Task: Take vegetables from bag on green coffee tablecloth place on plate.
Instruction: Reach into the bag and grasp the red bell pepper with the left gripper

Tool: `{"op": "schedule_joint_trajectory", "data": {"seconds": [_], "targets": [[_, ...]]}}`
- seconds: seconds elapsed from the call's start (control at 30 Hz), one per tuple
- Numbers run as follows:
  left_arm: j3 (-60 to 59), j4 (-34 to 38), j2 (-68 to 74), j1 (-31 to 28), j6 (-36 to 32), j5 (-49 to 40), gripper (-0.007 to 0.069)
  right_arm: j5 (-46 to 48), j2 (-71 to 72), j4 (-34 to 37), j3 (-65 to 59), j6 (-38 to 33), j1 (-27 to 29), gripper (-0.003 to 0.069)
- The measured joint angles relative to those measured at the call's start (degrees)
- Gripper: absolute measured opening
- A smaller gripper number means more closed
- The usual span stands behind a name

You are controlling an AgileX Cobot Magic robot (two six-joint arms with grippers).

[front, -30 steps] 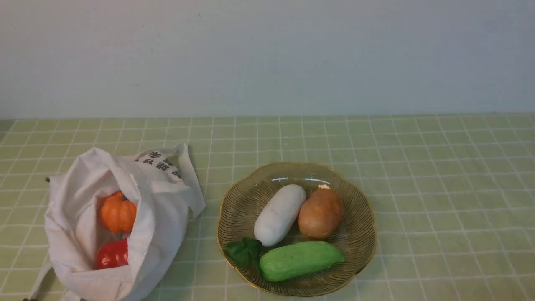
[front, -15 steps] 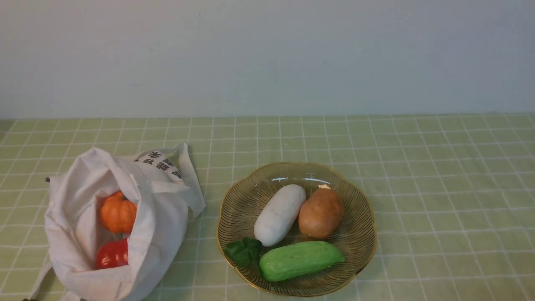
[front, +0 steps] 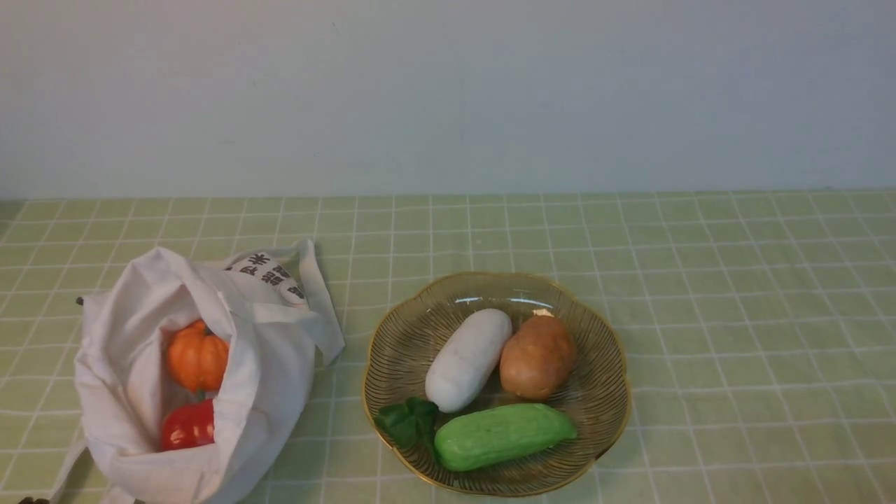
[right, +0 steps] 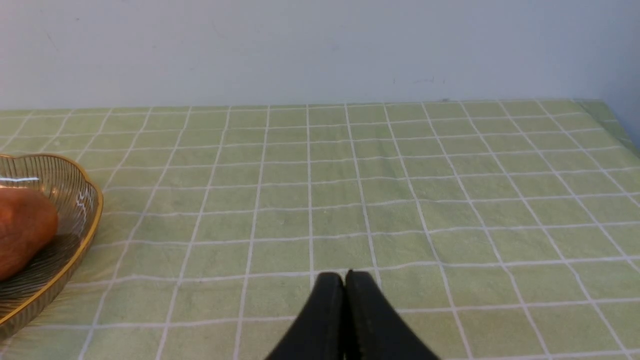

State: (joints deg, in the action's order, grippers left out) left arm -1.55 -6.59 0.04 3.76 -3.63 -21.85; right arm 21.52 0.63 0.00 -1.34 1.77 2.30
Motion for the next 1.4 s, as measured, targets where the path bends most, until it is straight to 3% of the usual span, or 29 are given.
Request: {"op": "schedule_joint_trajectory", "data": {"seconds": [0.13, 0.4, 0.5, 0.77, 0.9, 1.0, 1.2, 1.23, 1.3, 1.4], "targets": [[-0.11, 0.7, 0.0, 0.0, 0.7, 1.58, -0.0005, 0.0, 0.0, 0.0, 0.0, 0.0, 0.0, -0.0016], [-0.17, 19.95, 0.0, 0.0, 12.23, 14.4, -0.0005, 0.0, 0.0, 0.0, 0.0, 0.0, 0.0, -0.0016], [-0.17, 24.52, 0.0, 0.0, 13.5, 17.58, -0.0005, 0.0, 0.0, 0.0, 0.0, 0.0, 0.0, -0.0016], [-0.17, 27.37, 0.0, 0.0, 12.6, 25.26, -0.0005, 0.0, 0.0, 0.0, 0.0, 0.0, 0.0, -0.0016], [-0.08, 27.6, 0.0, 0.0, 10.86, 38.53, -0.0005, 0.0, 0.0, 0.0, 0.0, 0.0, 0.0, -0.0016], [3.68, 27.93, 0.74, 0.0, 9.88, 40.3, -0.0005, 0.0, 0.0, 0.0, 0.0, 0.0, 0.0, -0.0016], [18.27, 28.0, 8.6, 0.0, 4.45, 22.96, -0.0005, 0.0, 0.0, 0.0, 0.0, 0.0, 0.0, -0.0016], [23.95, 27.8, 13.86, 0.0, 2.37, 12.02, -0.0005, 0.0, 0.0, 0.0, 0.0, 0.0, 0.0, -0.0016], [29.88, 27.47, 21.48, 0.0, 0.91, -0.92, -0.0005, 0.0, 0.0, 0.0, 0.0, 0.0, 0.0, -0.0016], [34.69, 26.71, 30.24, 0.0, 0.2, -12.21, -0.0005, 0.0, 0.0, 0.0, 0.0, 0.0, 0.0, -0.0016]]}}
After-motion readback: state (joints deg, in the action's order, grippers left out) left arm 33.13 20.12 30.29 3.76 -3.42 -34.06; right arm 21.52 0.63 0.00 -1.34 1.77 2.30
